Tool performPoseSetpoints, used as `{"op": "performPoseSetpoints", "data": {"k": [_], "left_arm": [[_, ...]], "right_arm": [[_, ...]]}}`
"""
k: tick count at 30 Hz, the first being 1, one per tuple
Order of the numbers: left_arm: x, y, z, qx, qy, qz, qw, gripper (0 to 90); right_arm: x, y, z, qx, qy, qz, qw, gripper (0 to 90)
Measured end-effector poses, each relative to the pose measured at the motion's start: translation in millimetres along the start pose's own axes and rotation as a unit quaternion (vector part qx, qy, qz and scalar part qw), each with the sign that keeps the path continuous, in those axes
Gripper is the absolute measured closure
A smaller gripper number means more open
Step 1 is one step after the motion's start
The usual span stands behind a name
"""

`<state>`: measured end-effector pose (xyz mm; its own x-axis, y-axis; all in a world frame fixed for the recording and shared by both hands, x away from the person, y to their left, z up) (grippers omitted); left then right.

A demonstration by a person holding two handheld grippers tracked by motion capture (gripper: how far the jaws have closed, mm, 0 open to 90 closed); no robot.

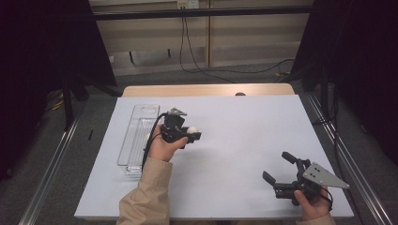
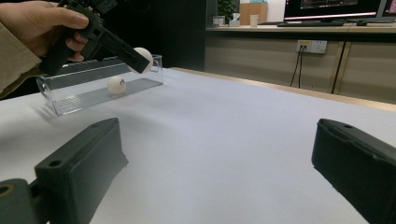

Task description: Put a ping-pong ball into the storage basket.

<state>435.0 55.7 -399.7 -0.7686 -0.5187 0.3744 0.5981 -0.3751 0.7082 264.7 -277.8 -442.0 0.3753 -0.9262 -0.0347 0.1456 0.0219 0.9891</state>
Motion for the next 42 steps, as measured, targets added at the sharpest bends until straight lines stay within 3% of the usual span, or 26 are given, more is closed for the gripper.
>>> {"op": "performPoseSetpoints", "data": {"k": [6, 42], "left_arm": [[-0.9, -0.6, 0.5, -0.008, -0.004, 0.002, 1.0000, 50.9], [-11.5, -0.2, 21.3, 0.010, 0.007, 0.016, 0.9998, 51.0]], "right_arm": [[0.0, 0.0, 0.0, 0.001, 0.000, 0.001, 1.0000, 1.6], [-0.2, 0.3, 0.6, 0.001, 0.001, 0.000, 1.0000, 1.6]]}}
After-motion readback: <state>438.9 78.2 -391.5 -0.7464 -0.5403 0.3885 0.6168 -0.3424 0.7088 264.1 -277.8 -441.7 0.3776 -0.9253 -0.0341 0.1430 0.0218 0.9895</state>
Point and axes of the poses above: each handheld gripper's, and its own axes: z roughly backward along the jaws, y roughly out of its top, x roughly to its right, the point moved 3 cm from there along -z, roughly forward along the jaws, and after that the axes turned 13 degrees about -y, right-handed, at the moved point
